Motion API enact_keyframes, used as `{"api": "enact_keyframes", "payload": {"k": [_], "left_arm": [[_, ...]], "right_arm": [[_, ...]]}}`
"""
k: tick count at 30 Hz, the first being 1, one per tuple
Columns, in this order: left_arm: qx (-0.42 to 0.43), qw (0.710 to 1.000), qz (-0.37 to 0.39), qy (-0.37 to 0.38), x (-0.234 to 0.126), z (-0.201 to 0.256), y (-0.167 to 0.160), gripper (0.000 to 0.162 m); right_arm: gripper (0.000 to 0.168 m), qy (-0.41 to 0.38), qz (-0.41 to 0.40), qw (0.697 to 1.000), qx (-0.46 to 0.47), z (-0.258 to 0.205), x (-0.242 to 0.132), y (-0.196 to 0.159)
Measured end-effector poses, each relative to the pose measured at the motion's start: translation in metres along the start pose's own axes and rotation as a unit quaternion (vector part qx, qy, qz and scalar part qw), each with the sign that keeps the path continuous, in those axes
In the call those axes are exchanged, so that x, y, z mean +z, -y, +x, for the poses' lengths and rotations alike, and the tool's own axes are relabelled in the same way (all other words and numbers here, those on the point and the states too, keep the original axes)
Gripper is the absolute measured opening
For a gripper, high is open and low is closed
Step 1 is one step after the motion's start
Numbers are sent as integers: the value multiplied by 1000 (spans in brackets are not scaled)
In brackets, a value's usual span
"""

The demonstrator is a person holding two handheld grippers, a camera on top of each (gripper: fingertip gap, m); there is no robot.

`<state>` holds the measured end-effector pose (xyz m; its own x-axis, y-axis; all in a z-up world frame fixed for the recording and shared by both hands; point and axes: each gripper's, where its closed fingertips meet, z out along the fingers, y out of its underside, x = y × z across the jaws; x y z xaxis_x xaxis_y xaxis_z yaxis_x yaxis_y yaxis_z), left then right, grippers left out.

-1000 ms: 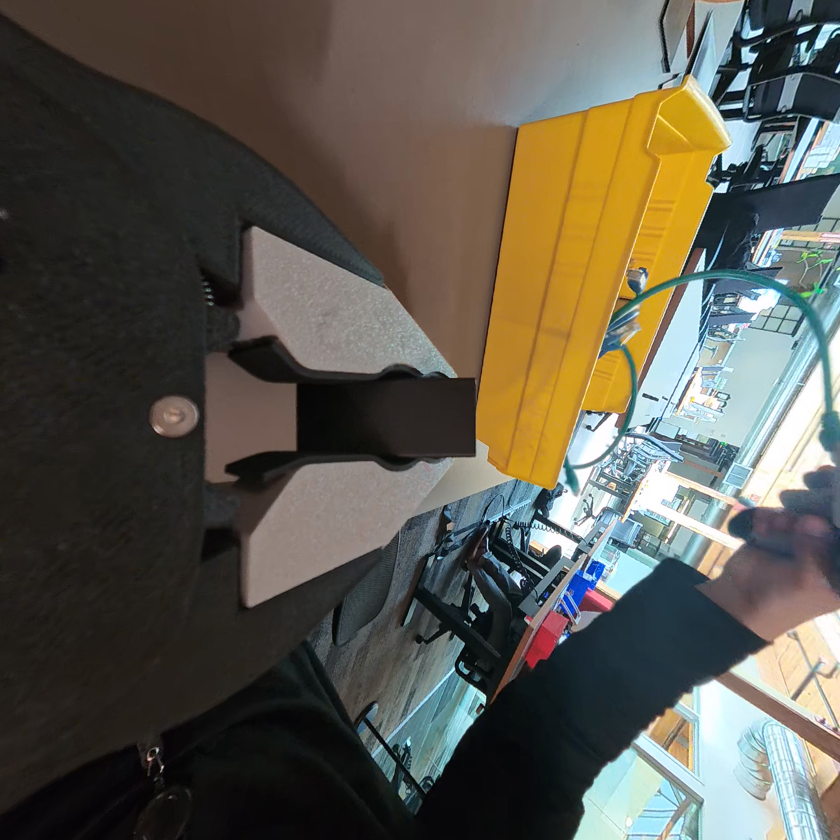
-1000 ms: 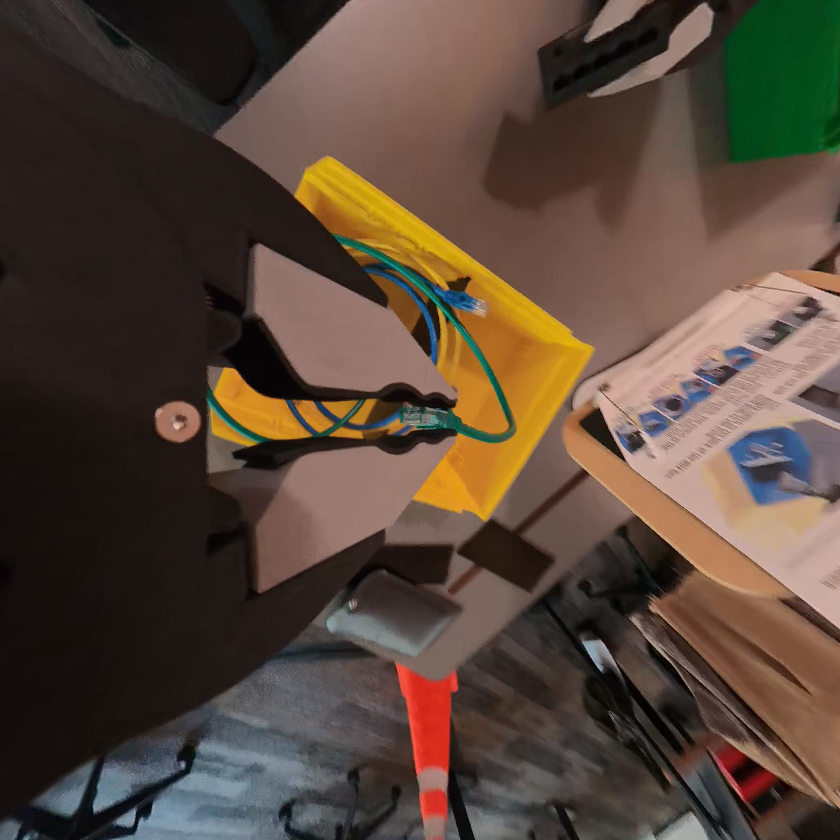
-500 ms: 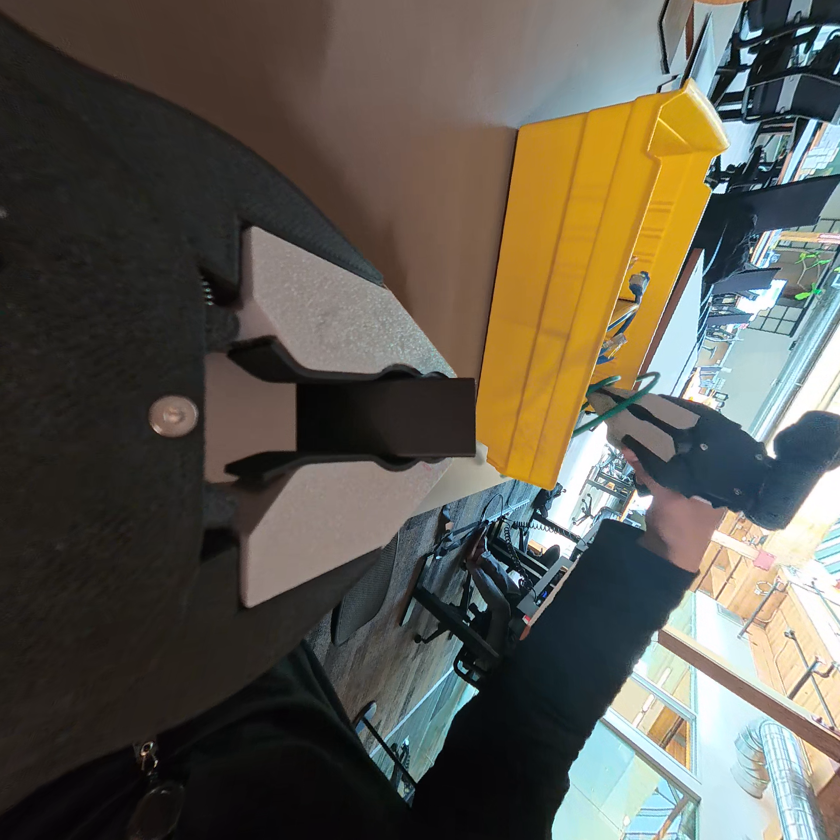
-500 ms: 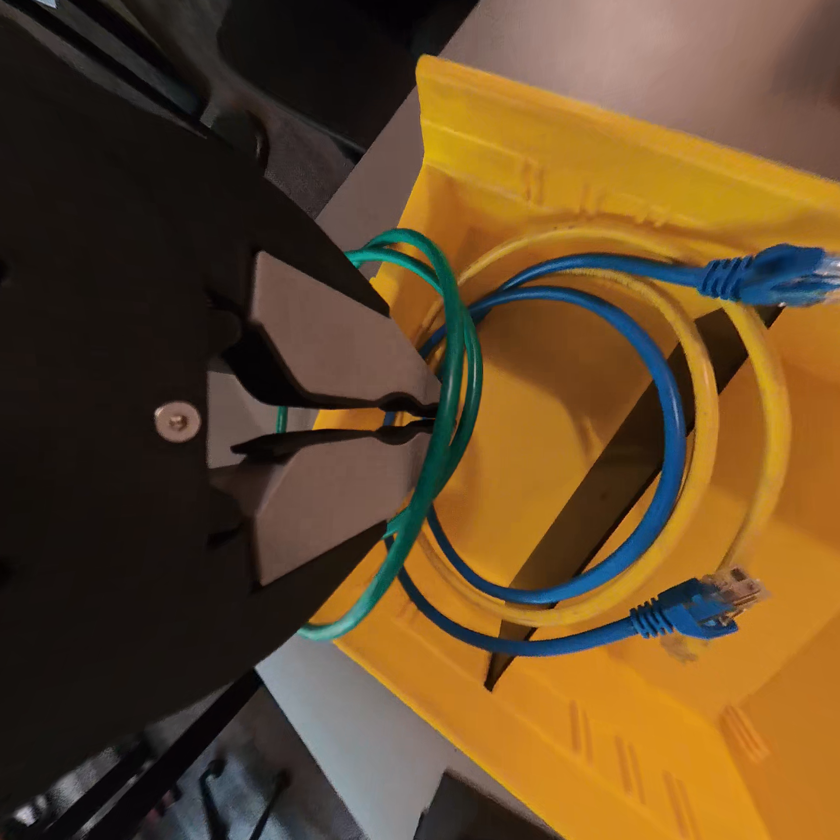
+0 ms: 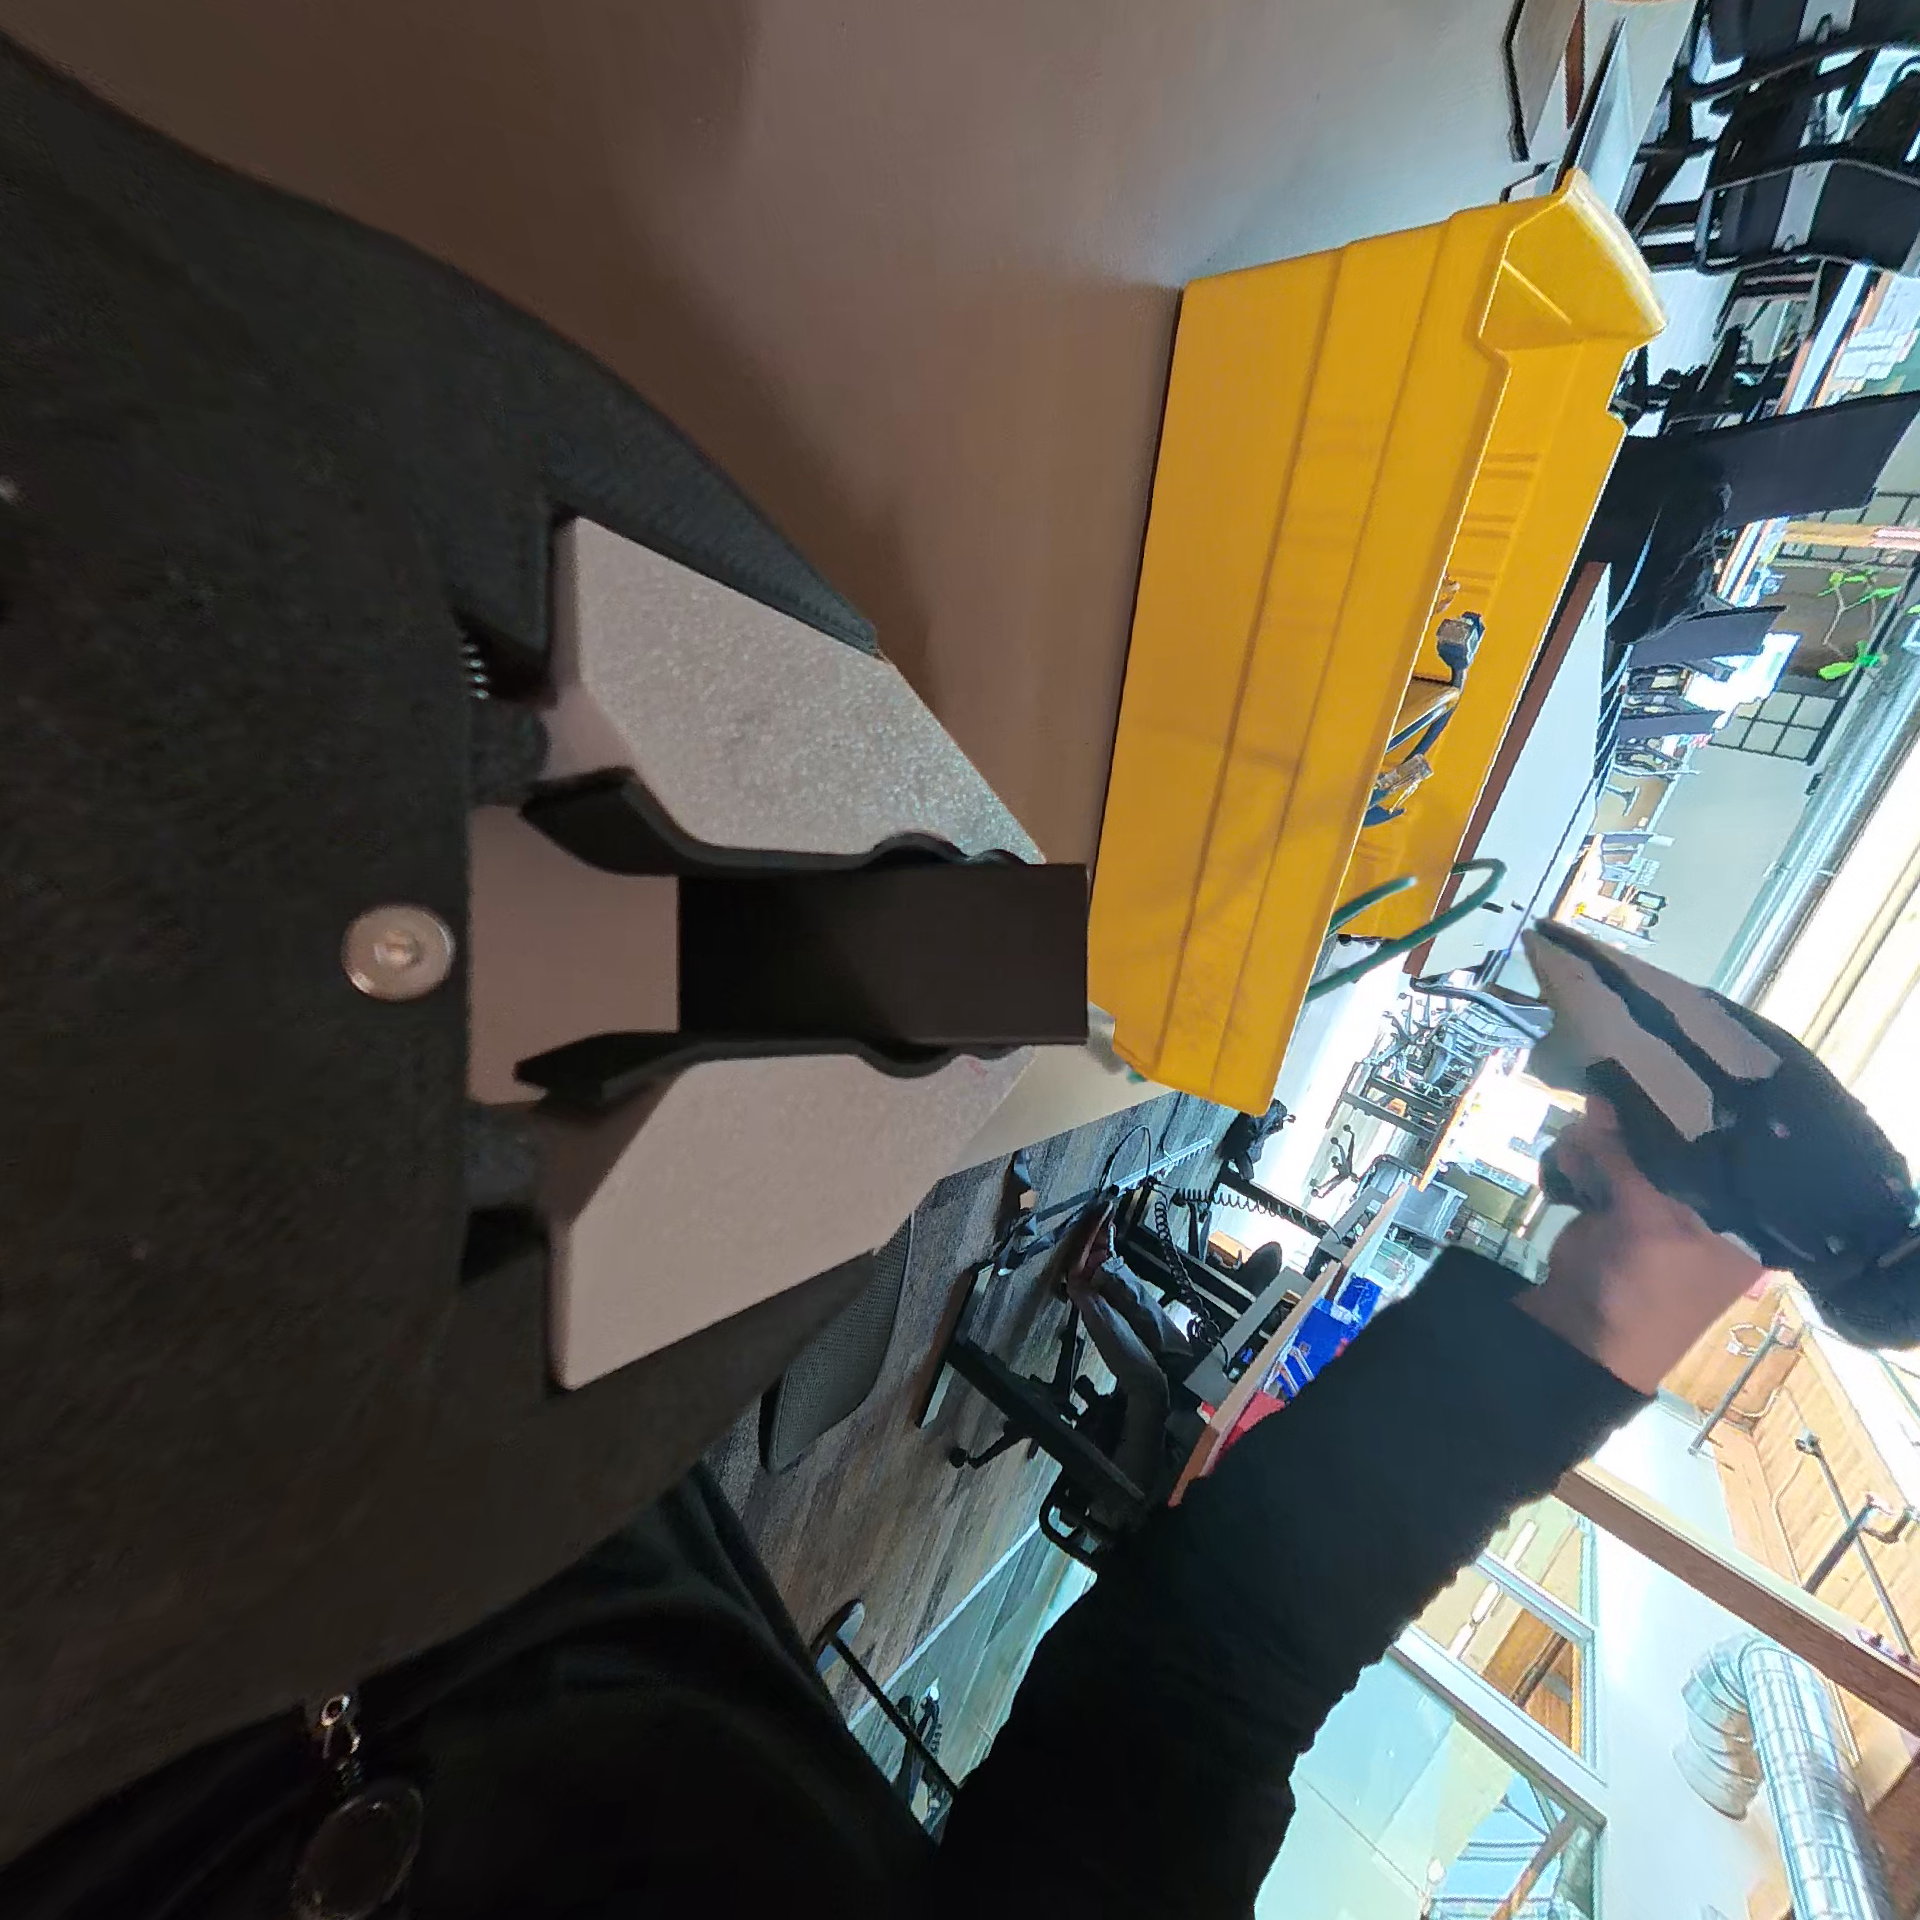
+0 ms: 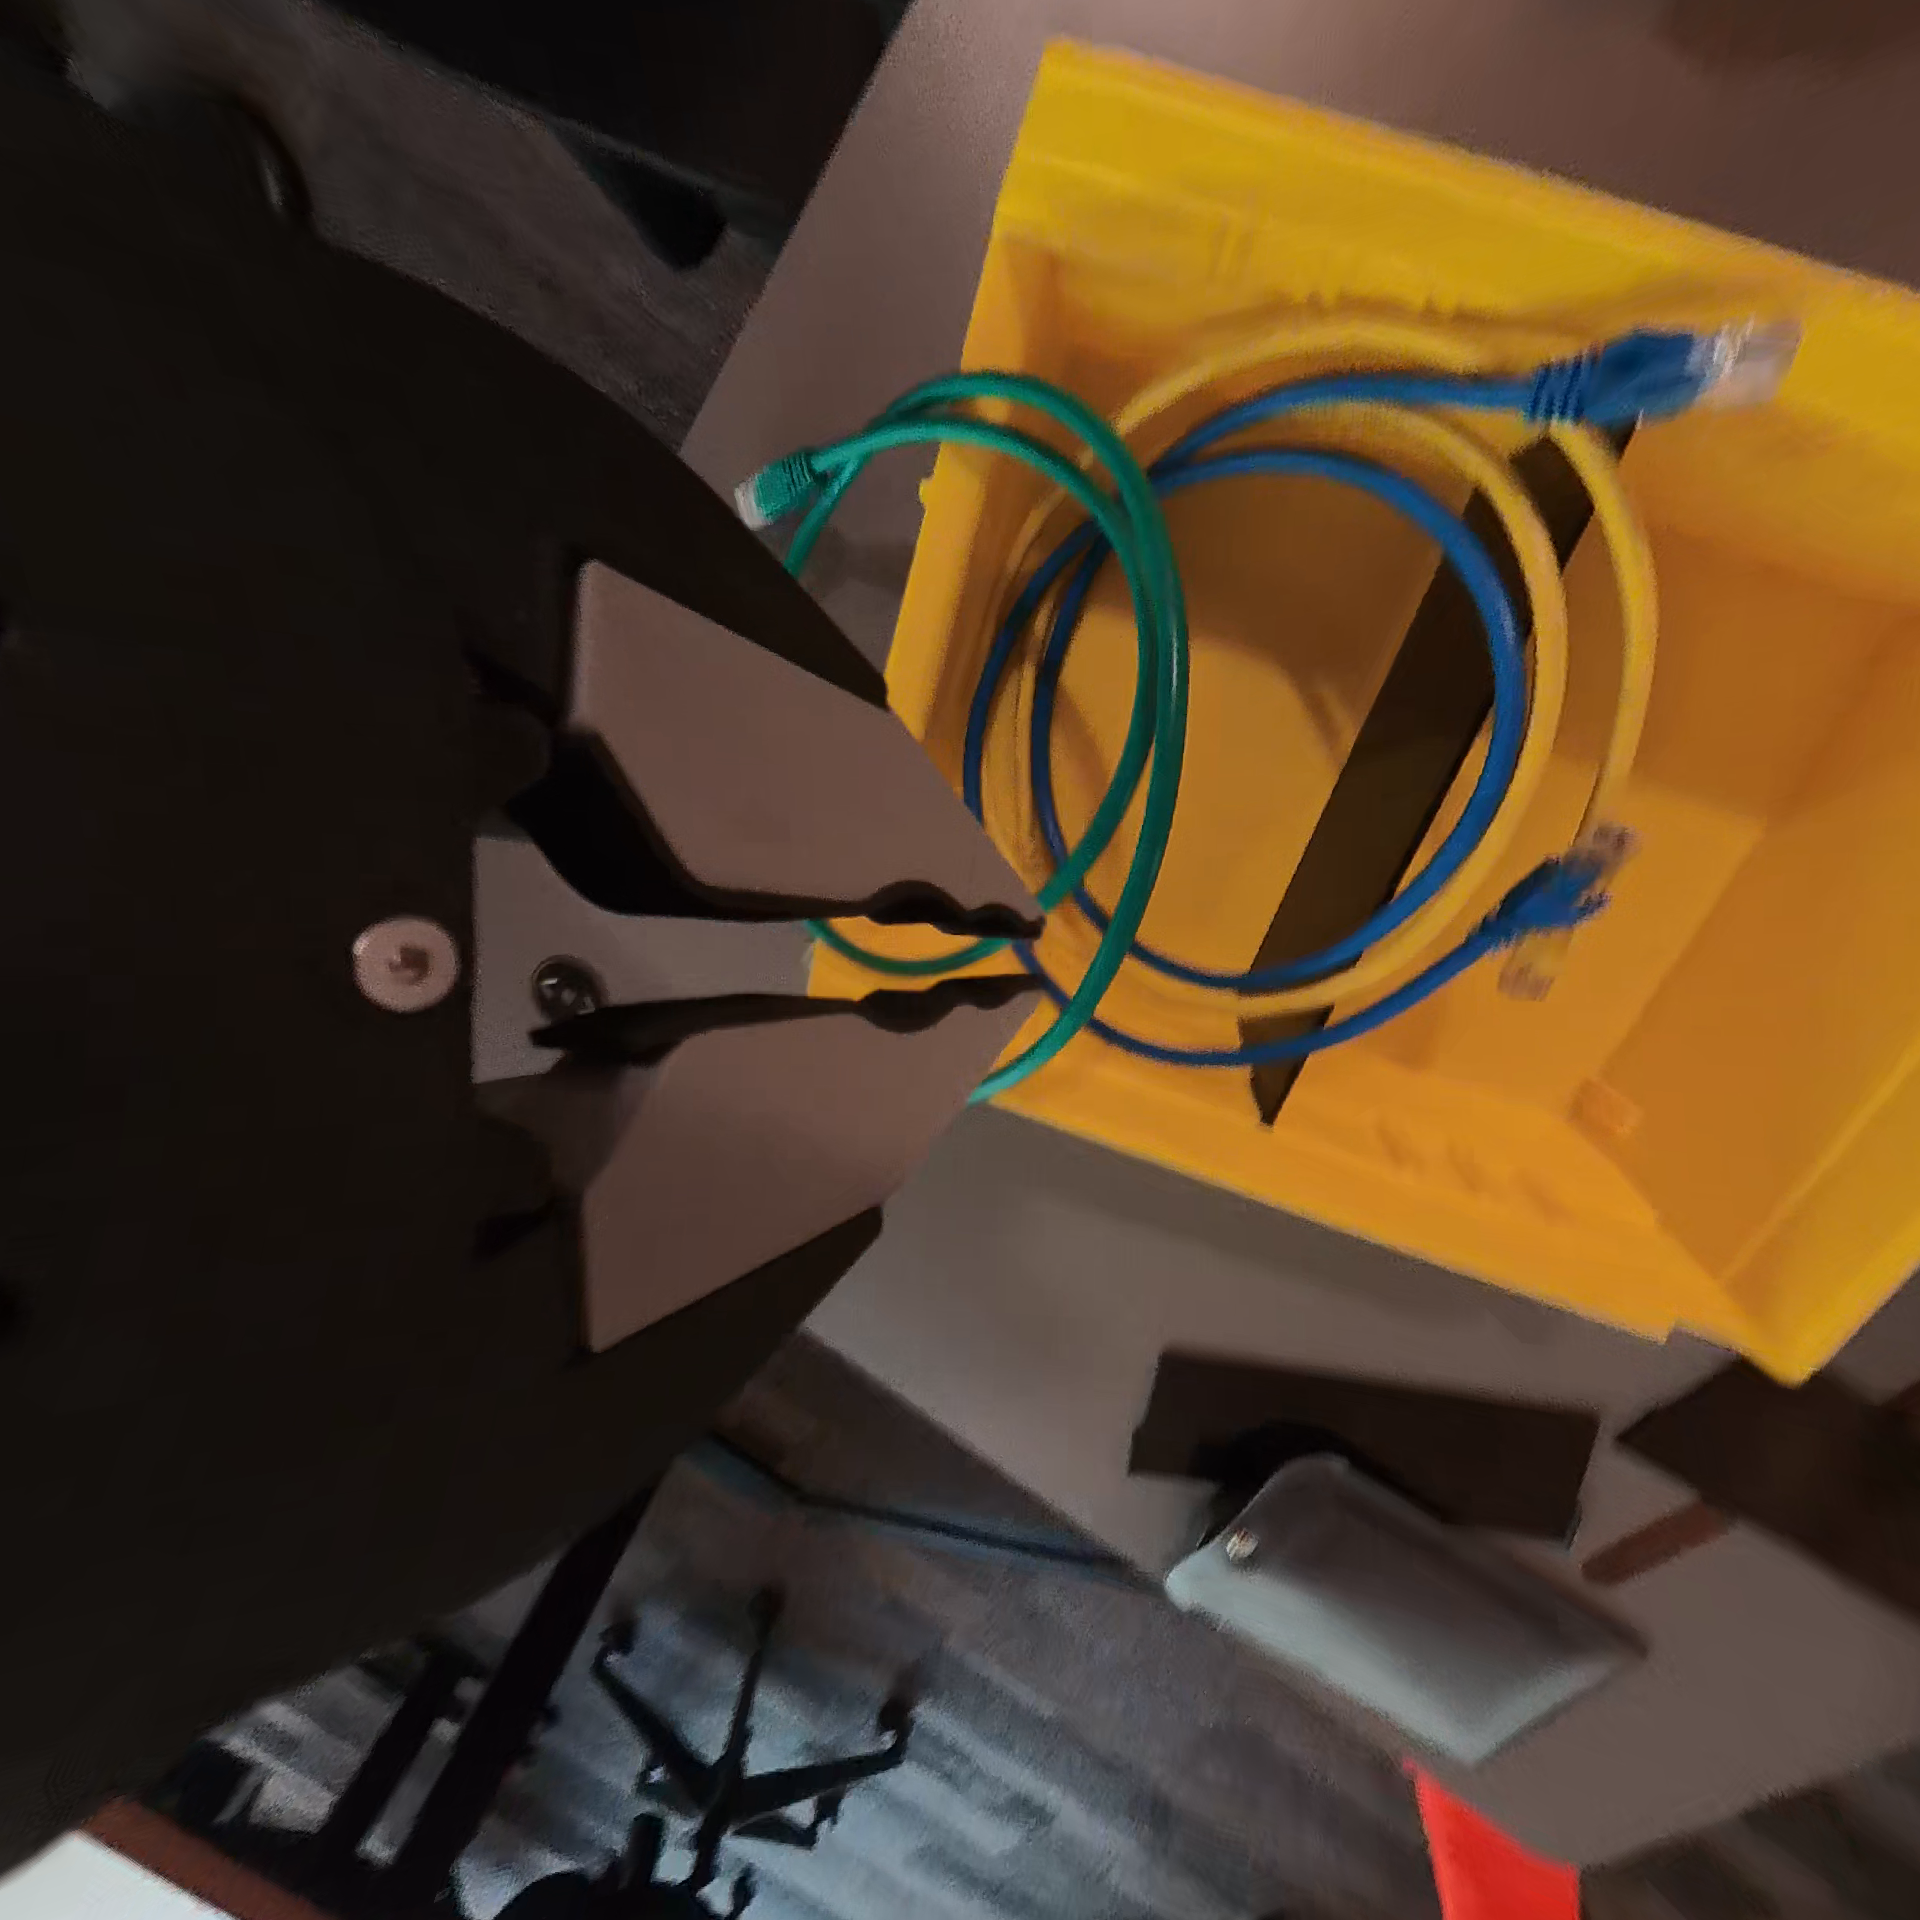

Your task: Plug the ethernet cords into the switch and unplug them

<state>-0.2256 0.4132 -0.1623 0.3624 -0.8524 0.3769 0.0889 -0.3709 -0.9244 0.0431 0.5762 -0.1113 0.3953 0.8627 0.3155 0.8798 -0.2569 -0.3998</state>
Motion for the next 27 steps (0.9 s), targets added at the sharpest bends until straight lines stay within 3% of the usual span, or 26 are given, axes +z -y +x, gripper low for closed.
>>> {"api": "enact_keyframes", "payload": {"k": [3, 6, 11, 15, 17, 20, 23, 27], "left_arm": [[-2, 1000, -2, 0, 1, -1, -1, 26], [-2, 1000, -2, 0, 1, -1, -1, 25], [-11, 1000, 3, -2, -1, -2, 0, 25], [-12, 1000, 5, -9, -1, -1, 1, 25], [-14, 1000, 4, -9, 0, -1, 1, 25], [-13, 1000, 5, -9, -1, -1, 1, 25], [-10, 1000, 5, -7, -1, -2, 1, 25], [-8, 1000, 1, -8, 0, -1, 0, 26]], "right_arm": [[21, -46, 7, 998, 37, 31, -8, -15], [28, -6, 36, 997, 61, 30, 0, -21], [40, -30, 75, 997, -2, 30, 16, -17], [35, -38, 50, 997, -51, 25, 34, -16], [9, -41, 42, 996, -68, 25, 37, -13], [6, -23, 25, 997, -64, 22, 31, -9], [4, -57, 45, 996, -49, 35, 8, 3], [4, -132, 111, 985, 9, 65, -51, 29]]}}
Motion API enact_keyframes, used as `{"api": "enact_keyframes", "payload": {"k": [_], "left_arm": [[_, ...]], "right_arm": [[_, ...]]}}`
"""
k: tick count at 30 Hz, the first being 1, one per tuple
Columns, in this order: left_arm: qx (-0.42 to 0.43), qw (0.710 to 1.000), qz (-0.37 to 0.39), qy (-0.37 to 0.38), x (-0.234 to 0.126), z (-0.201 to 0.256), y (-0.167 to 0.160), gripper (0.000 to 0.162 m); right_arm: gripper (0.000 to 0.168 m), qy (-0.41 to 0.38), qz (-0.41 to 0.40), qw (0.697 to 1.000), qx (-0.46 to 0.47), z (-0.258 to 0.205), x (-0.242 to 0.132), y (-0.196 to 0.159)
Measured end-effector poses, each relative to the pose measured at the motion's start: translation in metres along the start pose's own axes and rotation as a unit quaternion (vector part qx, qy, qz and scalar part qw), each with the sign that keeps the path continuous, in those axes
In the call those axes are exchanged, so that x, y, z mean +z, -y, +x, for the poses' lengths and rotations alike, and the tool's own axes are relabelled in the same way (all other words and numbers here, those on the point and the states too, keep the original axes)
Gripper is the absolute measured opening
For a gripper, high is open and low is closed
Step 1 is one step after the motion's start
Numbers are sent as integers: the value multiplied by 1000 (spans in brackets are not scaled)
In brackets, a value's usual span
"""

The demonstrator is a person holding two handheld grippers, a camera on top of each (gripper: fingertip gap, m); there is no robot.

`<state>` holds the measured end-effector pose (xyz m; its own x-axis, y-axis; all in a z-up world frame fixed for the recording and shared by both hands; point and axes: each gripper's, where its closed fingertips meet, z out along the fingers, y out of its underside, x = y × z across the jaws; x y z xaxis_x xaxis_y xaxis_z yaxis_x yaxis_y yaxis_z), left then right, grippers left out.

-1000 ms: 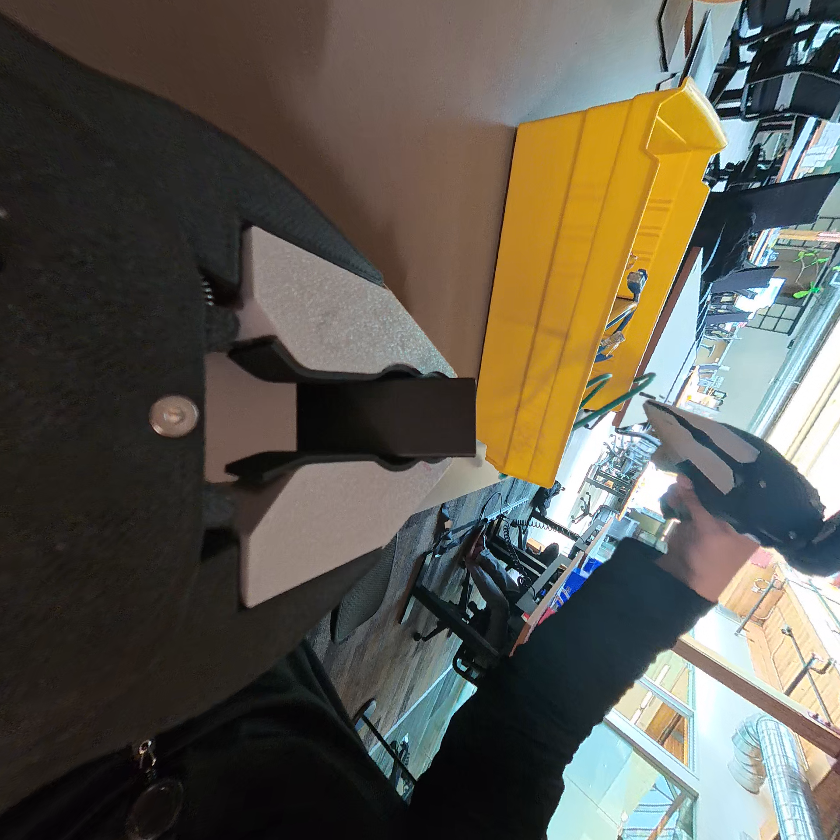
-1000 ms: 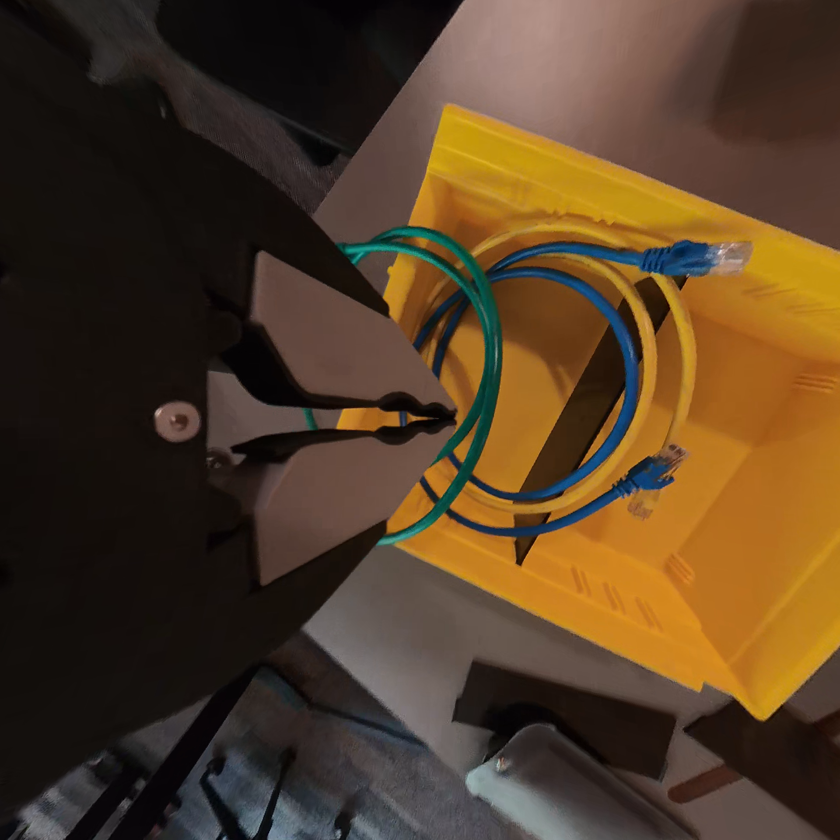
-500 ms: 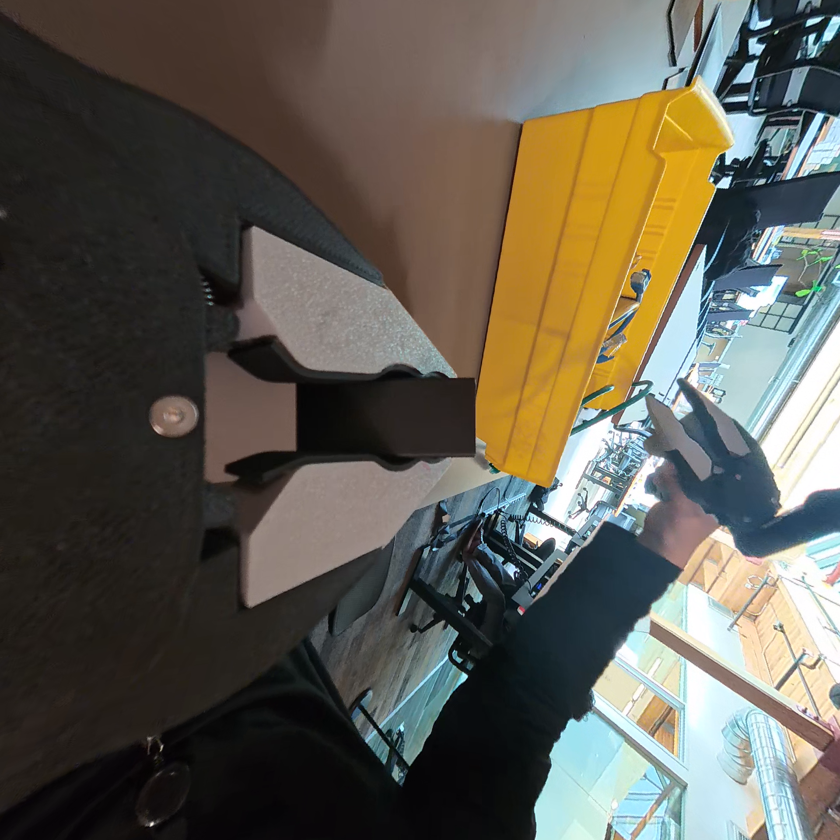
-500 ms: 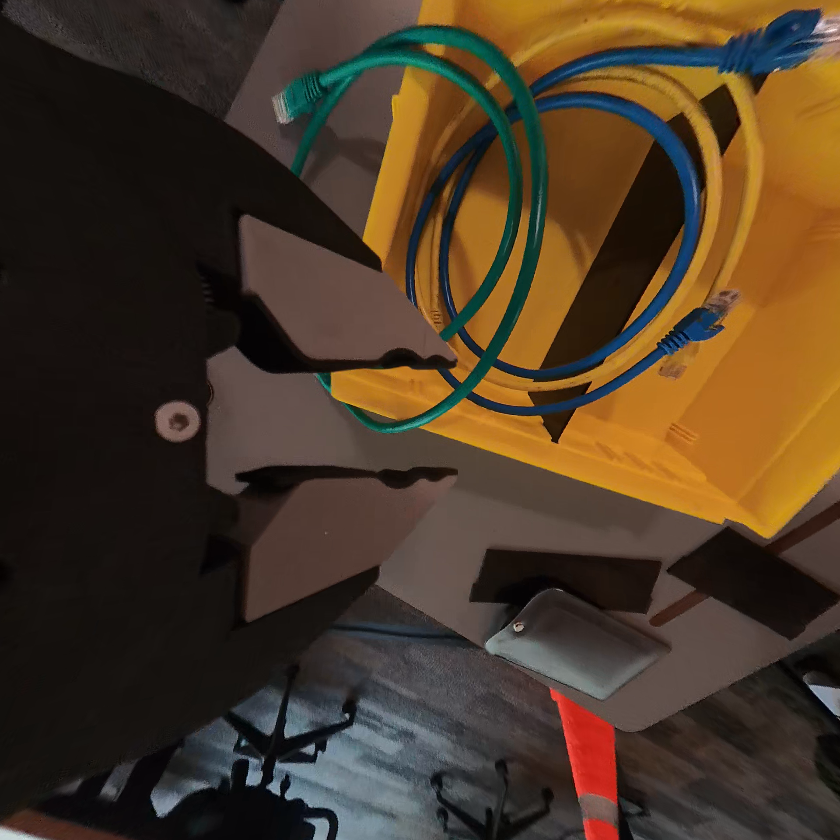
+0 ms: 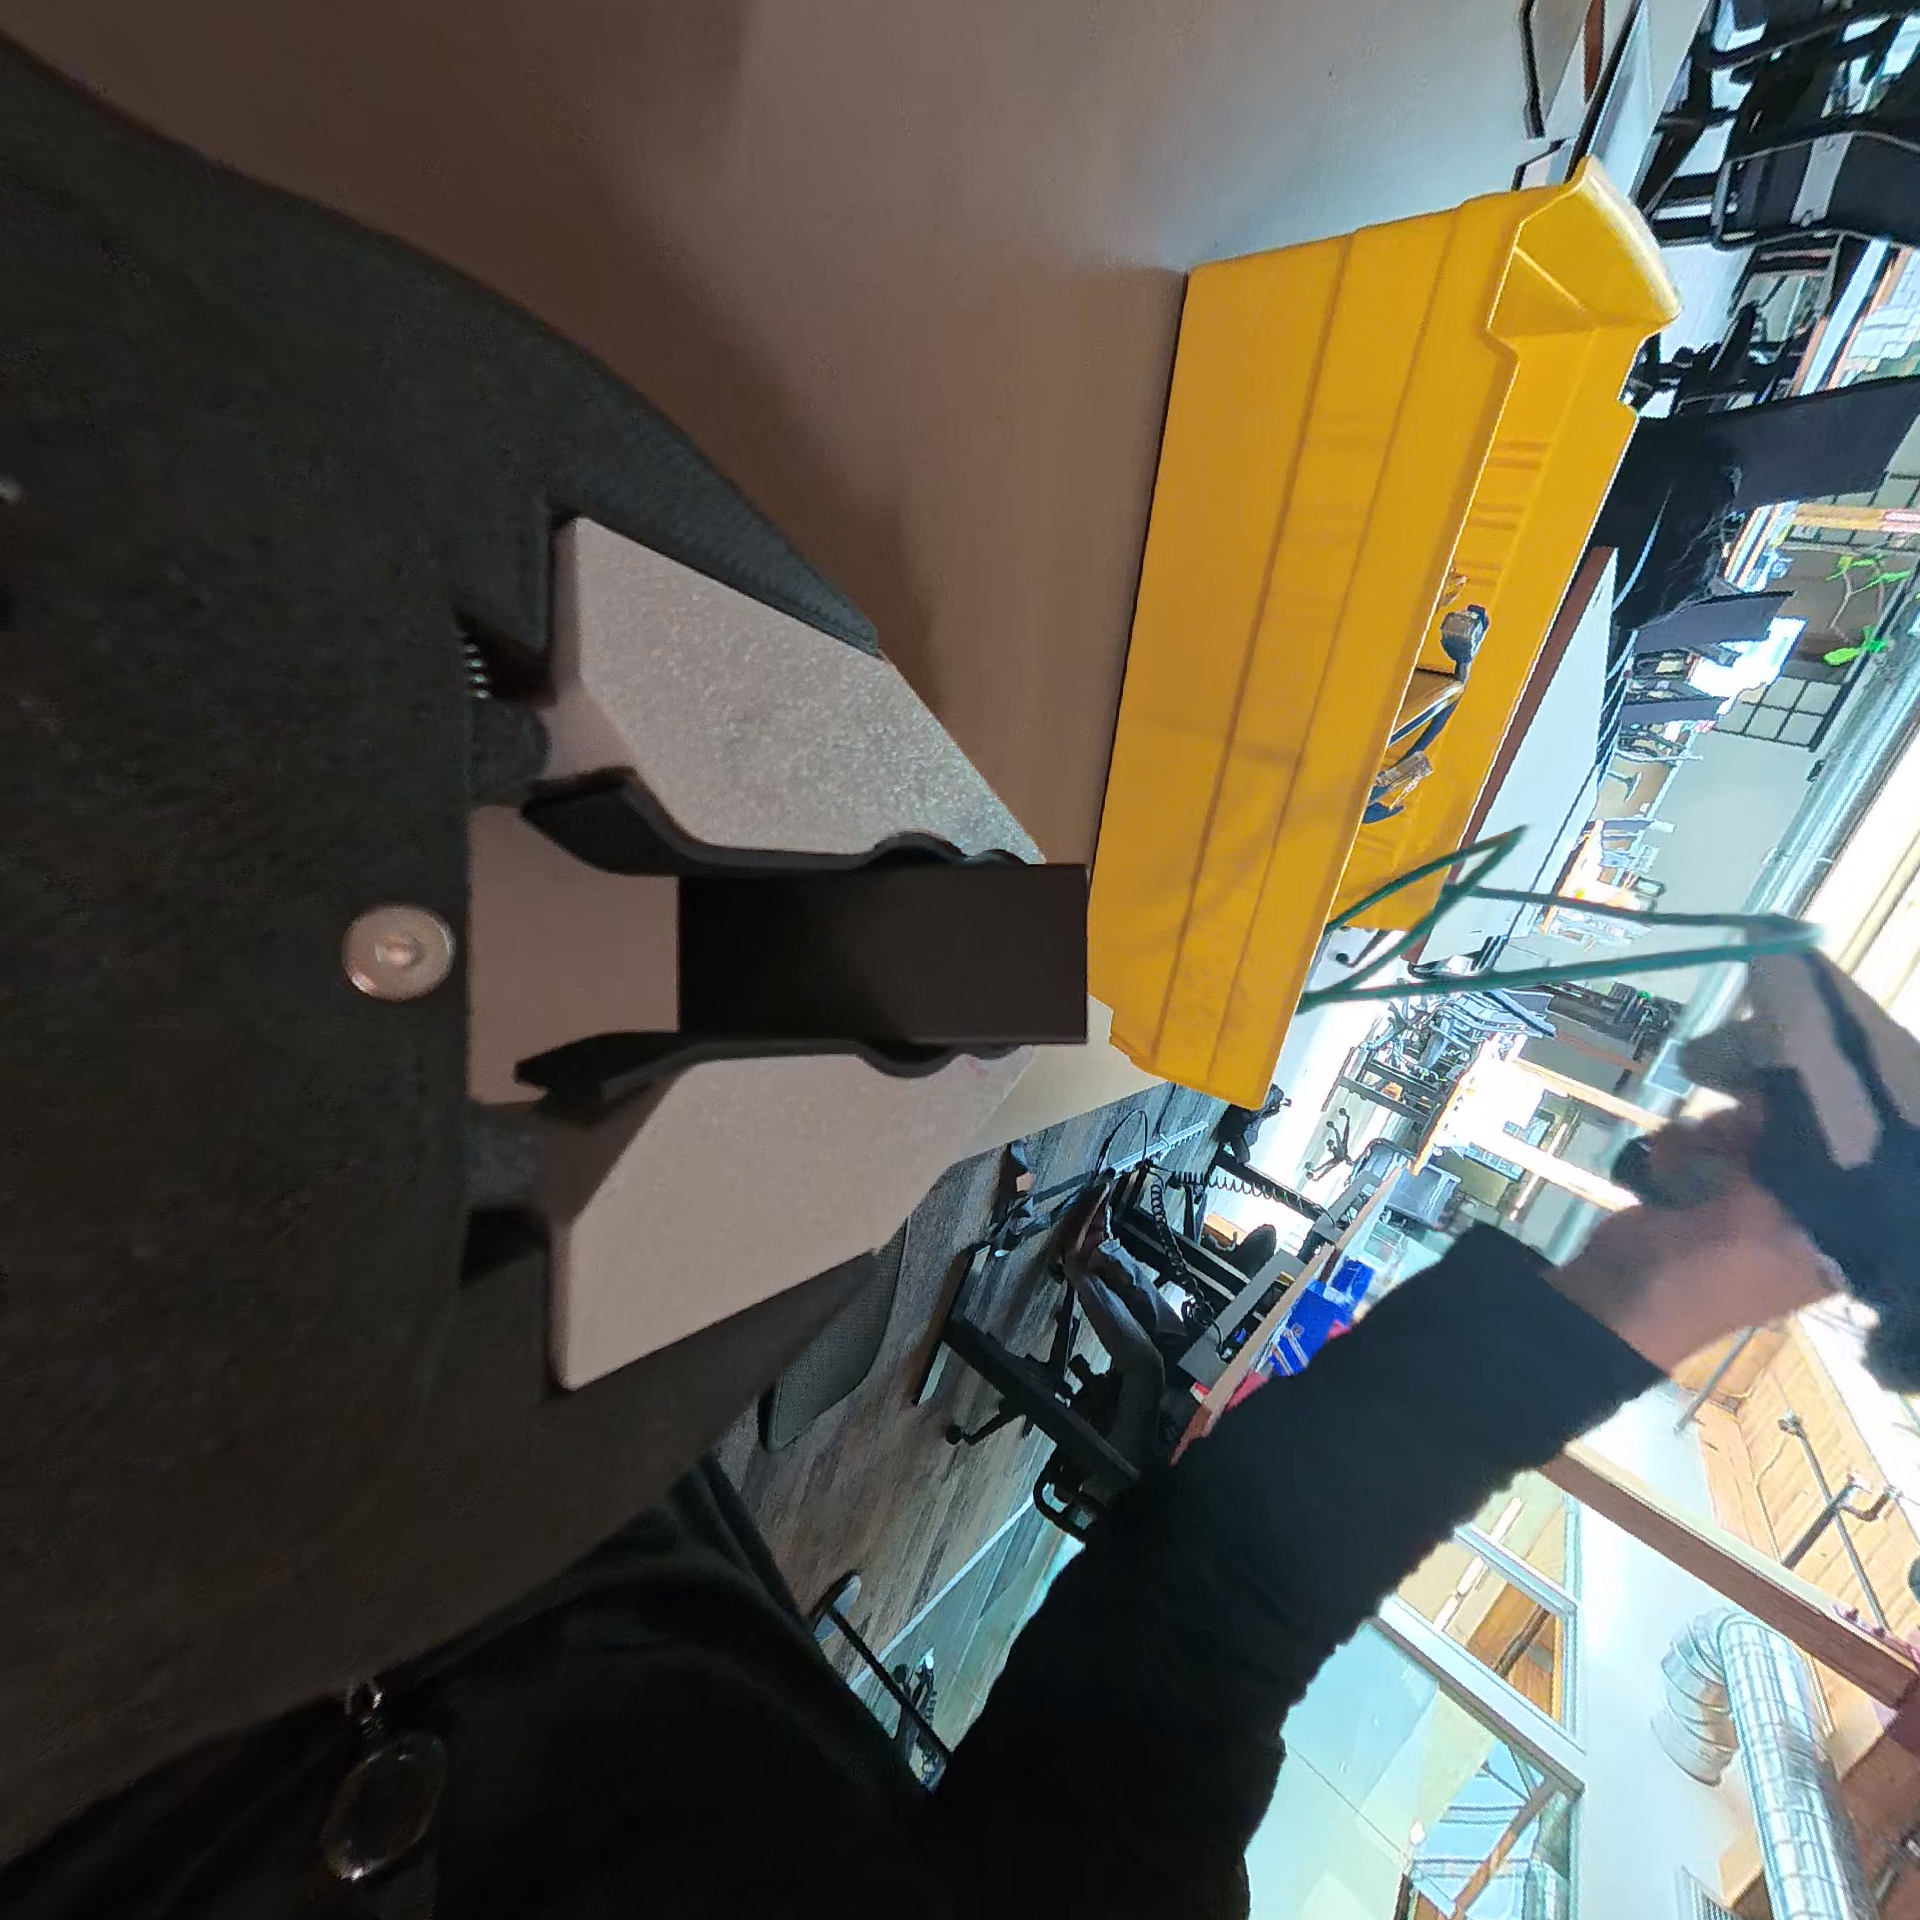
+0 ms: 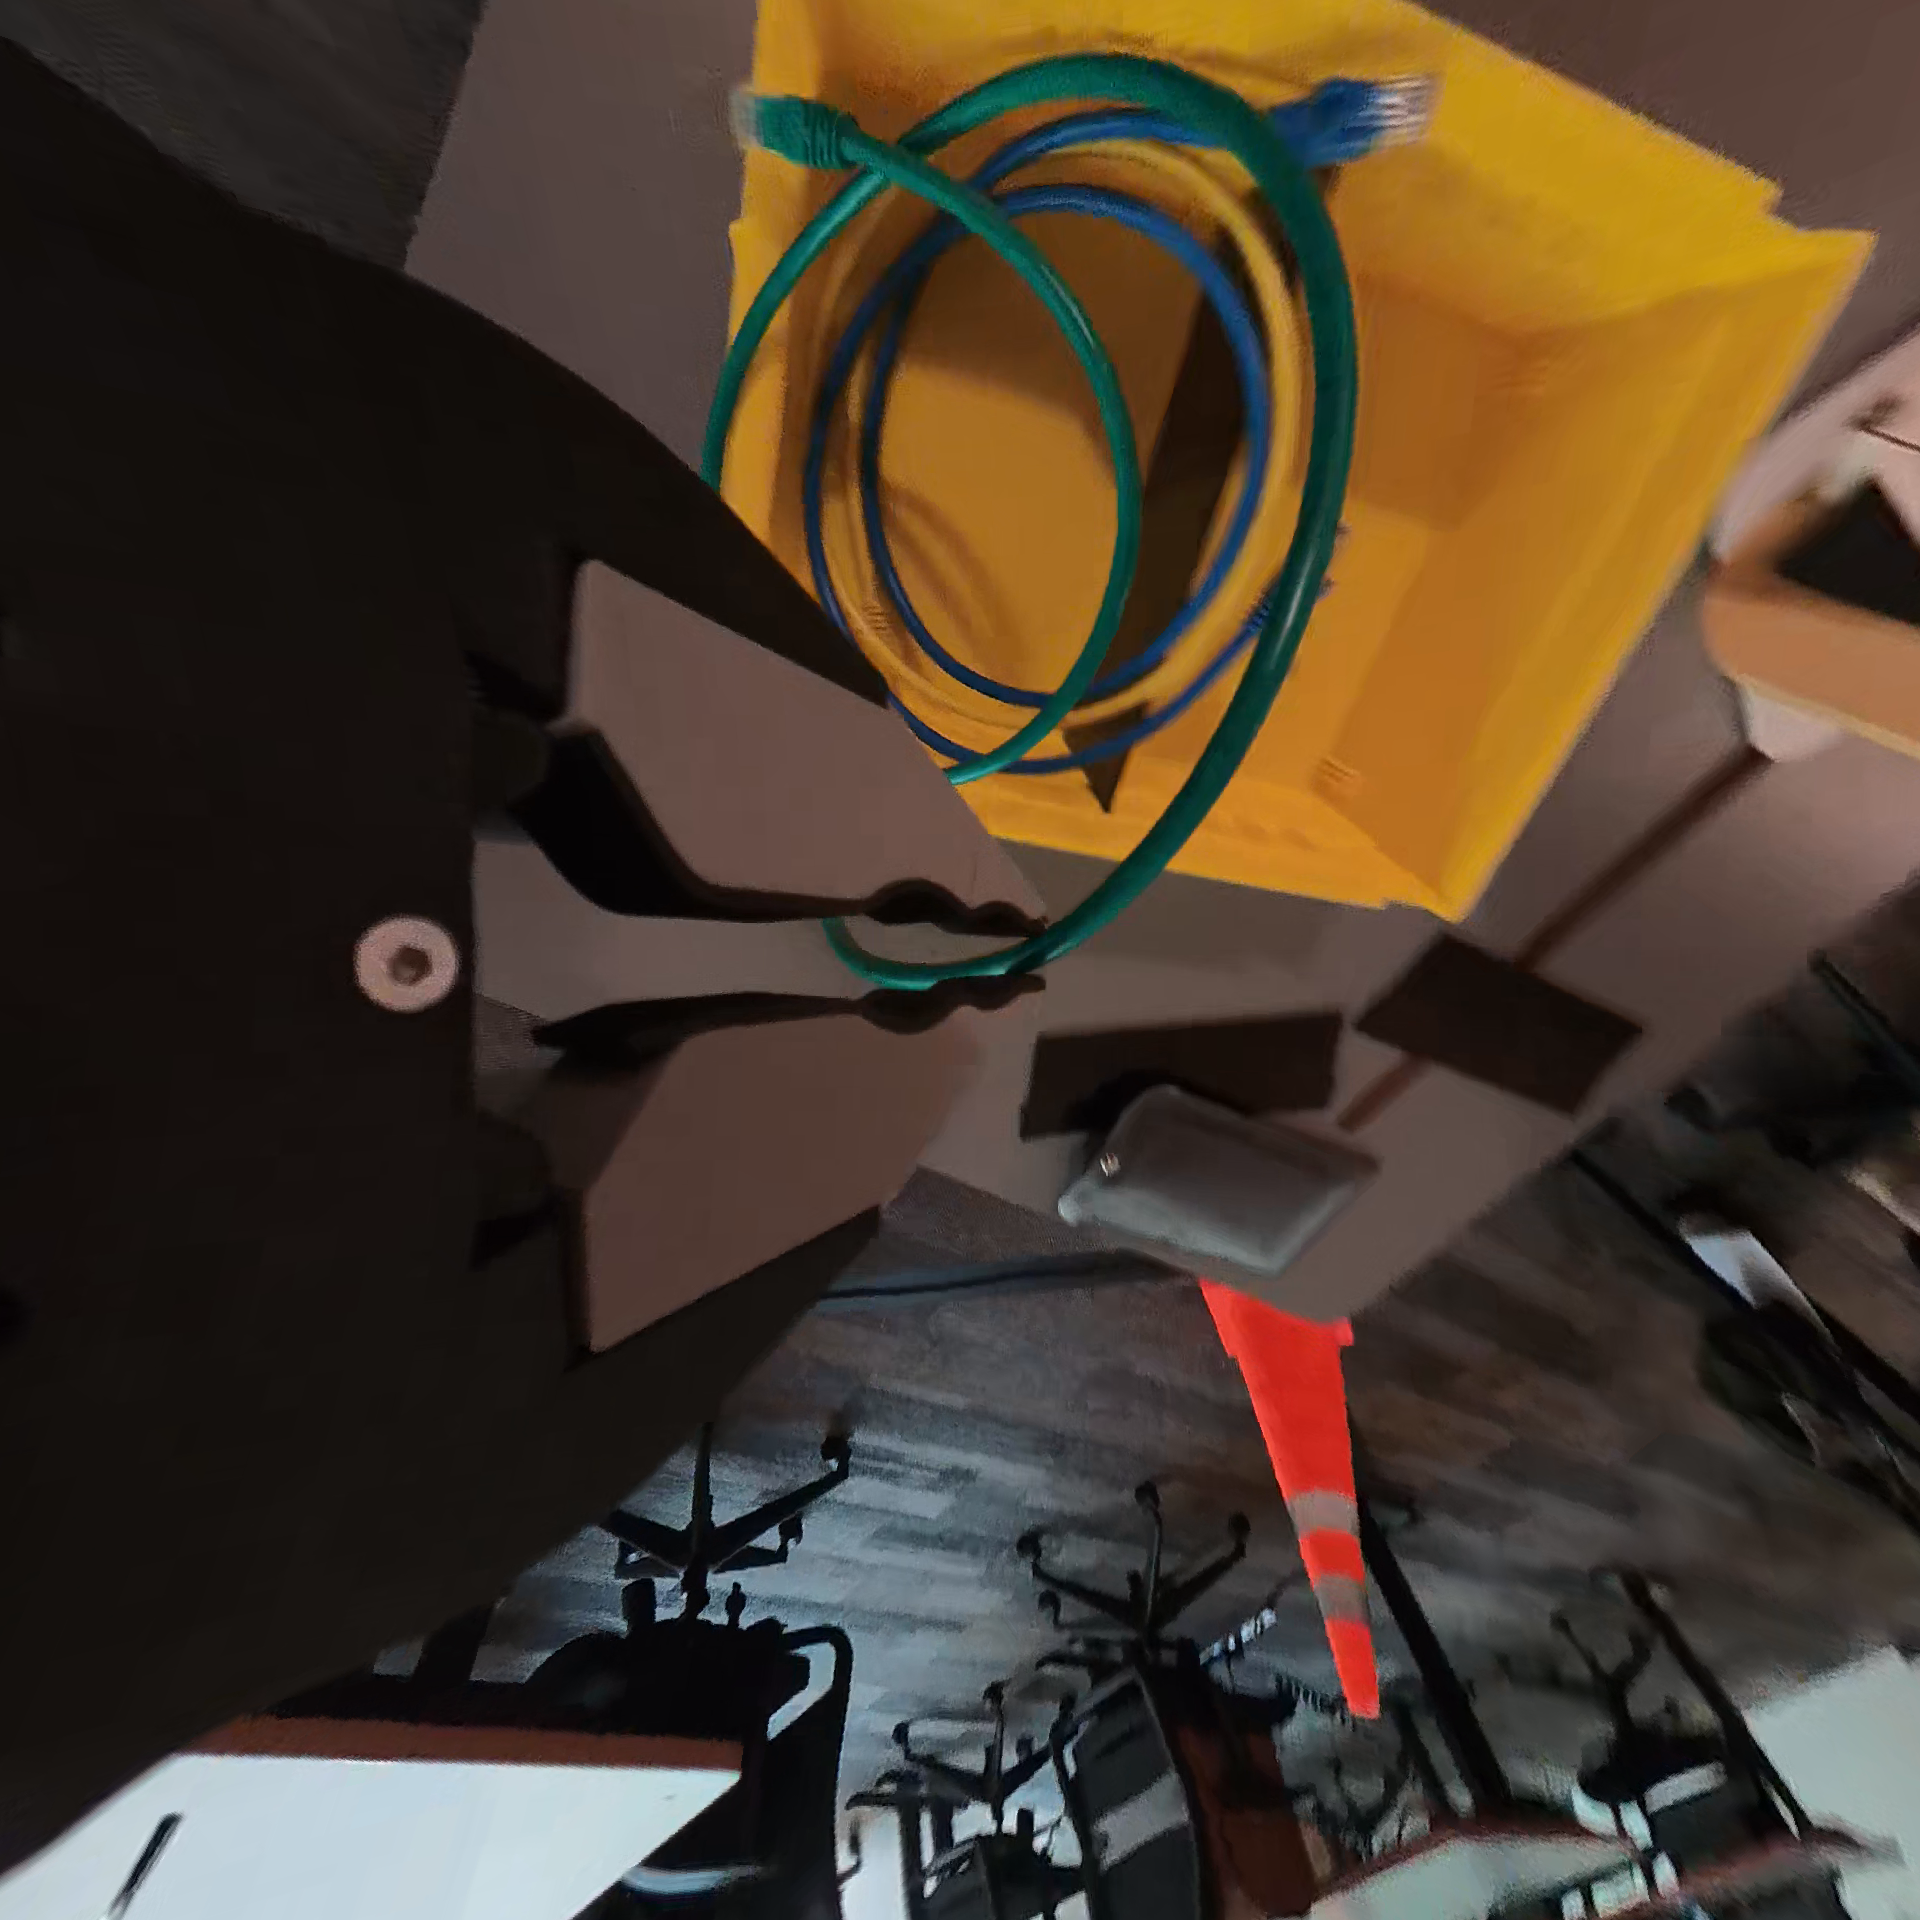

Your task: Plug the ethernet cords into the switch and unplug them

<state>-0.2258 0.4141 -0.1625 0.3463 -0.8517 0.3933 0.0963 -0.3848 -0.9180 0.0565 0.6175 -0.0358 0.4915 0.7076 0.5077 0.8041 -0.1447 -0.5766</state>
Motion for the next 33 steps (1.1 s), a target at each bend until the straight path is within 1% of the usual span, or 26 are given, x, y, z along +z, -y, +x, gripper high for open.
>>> {"api": "enact_keyframes", "payload": {"k": [3, 5, 7, 9, 12, 14, 17, 21, 23, 26, 29, 30, 33], "left_arm": [[2, 1000, -1, 1, 0, 1, 0, 26], [2, 1000, -1, 1, 0, 1, 0, 26], [3, 1000, -1, 2, 0, 1, -1, 26], [4, 1000, -1, 4, -1, 1, -1, 26], [7, 1000, 4, 3, -1, 3, 1, 25], [5, 1000, 4, 2, -2, 3, 2, 26], [4, 1000, 4, 0, -1, 3, 2, 25], [6, 1000, -4, 1, 1, 3, -1, 26], [5, 1000, -7, 3, 2, 2, -2, 26], [1, 1000, -3, 3, 1, 1, -1, 25], [-6, 1000, 3, 1, -1, 0, 0, 25], [-8, 1000, 3, 0, -1, 0, 0, 25], [-7, 1000, -1, 0, 0, 0, 0, 26]], "right_arm": [[4, -66, 57, 995, 42, 27, -37, 31], [3, -87, 99, 990, 56, 31, -54, 51], [2, -99, 114, 988, 40, 26, -60, 62], [3, -95, 94, 991, 11, 15, -52, 59], [3, -49, 52, 997, 18, -9, -32, 41], [2, -6, 9, 999, 42, -26, -15, 19], [2, 47, -52, 994, 86, -45, 12, -19], [3, 91, -101, 983, 120, -72, 55, -60], [3, 105, -122, 980, 119, -90, 76, -76], [0, 92, -181, 976, 77, -102, 98, -104], [0, 98, -201, 973, 54, -106, 99, -112], [3, 103, -201, 973, 48, -106, 94, -111], [27, 119, -216, 969, 10, -102, 70, -115]]}}
